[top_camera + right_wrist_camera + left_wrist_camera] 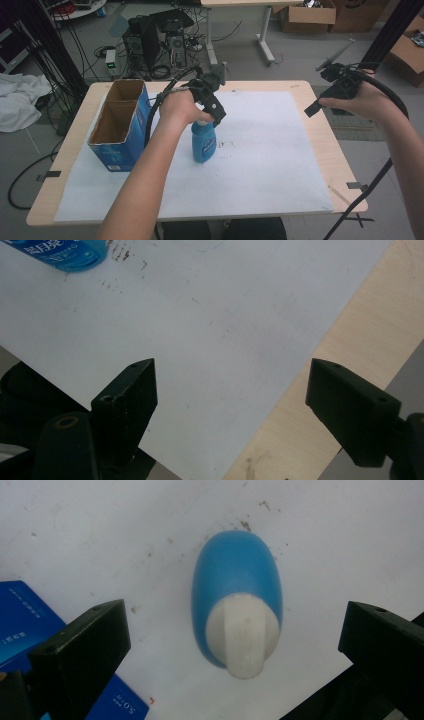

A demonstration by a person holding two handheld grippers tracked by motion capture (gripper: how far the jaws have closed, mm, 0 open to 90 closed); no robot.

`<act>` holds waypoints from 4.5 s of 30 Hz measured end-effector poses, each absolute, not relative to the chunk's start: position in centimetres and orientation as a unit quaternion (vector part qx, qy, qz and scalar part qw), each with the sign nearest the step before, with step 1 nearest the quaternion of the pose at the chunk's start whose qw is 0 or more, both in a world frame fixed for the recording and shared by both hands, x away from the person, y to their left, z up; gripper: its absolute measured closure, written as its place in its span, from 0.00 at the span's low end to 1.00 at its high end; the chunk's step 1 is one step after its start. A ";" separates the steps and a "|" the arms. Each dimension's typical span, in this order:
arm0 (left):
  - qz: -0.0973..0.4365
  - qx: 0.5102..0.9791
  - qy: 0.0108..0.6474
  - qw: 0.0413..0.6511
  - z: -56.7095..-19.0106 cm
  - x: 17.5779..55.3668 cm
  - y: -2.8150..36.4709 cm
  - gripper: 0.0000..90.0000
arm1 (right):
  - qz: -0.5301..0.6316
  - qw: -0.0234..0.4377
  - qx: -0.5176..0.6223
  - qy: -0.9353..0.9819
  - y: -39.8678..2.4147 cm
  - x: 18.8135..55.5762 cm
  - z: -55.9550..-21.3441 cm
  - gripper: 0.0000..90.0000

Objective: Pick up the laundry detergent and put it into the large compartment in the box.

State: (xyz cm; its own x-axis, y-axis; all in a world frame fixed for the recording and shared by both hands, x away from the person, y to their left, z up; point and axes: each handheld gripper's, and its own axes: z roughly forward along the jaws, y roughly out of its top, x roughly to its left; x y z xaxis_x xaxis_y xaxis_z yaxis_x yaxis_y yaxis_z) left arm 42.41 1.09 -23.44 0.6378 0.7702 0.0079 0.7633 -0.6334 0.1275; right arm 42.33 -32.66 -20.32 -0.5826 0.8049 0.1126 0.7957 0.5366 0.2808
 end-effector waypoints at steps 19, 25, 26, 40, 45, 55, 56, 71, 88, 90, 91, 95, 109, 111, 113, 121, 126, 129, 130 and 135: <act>0.022 0.907 0.420 0.032 -26.4 42.7 0.6 0.01 | 0.149 0.014 0.456 0.877 -32.6 42.6 -20.8 0.23; 0.022 0.907 0.420 0.025 -27.4 42.7 0.3 0.01 | 0.148 0.013 0.455 0.878 -32.4 42.6 -20.9 0.23; 0.022 0.908 0.418 0.023 -27.5 42.7 0.3 0.01 | 0.148 0.014 0.454 0.878 -32.4 42.7 -20.9 0.23; 0.024 0.909 0.417 0.012 -28.6 42.7 0.0 0.01 | 0.147 0.012 0.456 0.878 -32.5 42.7 -21.2 0.23; 0.026 0.908 0.418 0.012 -28.6 42.6 -0.1 0.02 | 0.148 0.012 0.456 0.877 -32.6 42.7 -21.2 0.23; 0.027 0.906 0.422 0.010 -28.7 42.7 -0.1 0.08 | 0.149 0.010 0.456 0.877 -32.6 42.8 -21.4 0.24; 0.030 0.906 0.421 0.008 -28.6 42.8 -0.1 0.09 | 0.149 0.009 0.456 0.877 -32.6 42.8 -21.4 0.24; 0.033 0.902 0.430 0.006 -28.7 42.8 0.0 0.20 | 0.150 0.010 0.456 0.877 -32.7 42.7 -21.3 0.24; 0.028 0.901 0.432 0.008 -28.7 42.9 0.0 0.31 | 0.150 0.010 0.457 0.877 -32.8 42.8 -21.4 0.24; 0.025 0.902 0.431 0.008 -28.8 42.9 0.0 0.33 | 0.150 0.010 0.457 0.877 -32.8 42.8 -21.4 0.24; 0.025 0.902 0.431 0.008 -28.8 42.9 0.0 0.33 | 0.150 0.010 0.457 0.877 -32.8 42.8 -21.4 0.24; 0.026 0.900 0.434 0.009 -28.7 42.9 0.0 0.33 | 0.150 0.010 0.458 0.876 -32.8 42.7 -21.4 0.23; 0.020 0.901 0.432 0.013 -28.6 43.1 0.1 0.42 | 0.151 0.009 0.458 0.876 -32.9 42.7 -21.4 0.24; 0.021 0.902 0.431 0.015 -28.6 43.1 0.2 0.42 | 0.152 0.009 0.459 0.875 -33.0 42.7 -21.4 0.24; 0.020 0.902 0.430 0.015 -28.6 43.1 0.2 0.42 | 0.152 0.009 0.459 0.875 -33.0 42.7 -21.3 0.24; 0.021 0.900 0.435 0.005 -27.6 43.4 0.3 0.42 | 0.152 0.009 0.457 0.876 -33.0 42.7 -21.3 0.24; 0.021 0.894 0.448 0.008 -25.4 43.6 1.0 0.42 | 0.154 0.009 0.458 0.875 -33.0 42.9 -21.2 0.24; 0.015 0.885 0.465 0.016 -23.7 43.8 1.7 0.43 | 0.153 0.009 0.457 0.876 -32.9 42.9 -21.1 0.24; 0.015 0.882 0.470 0.020 -23.1 43.9 2.0 0.43 | 0.154 0.009 0.457 0.876 -32.9 42.9 -21.1 0.24; 0.014 0.867 0.497 0.030 -19.9 44.0 3.7 0.43 | 0.155 0.008 0.457 0.876 -32.7 43.1 -21.1 0.24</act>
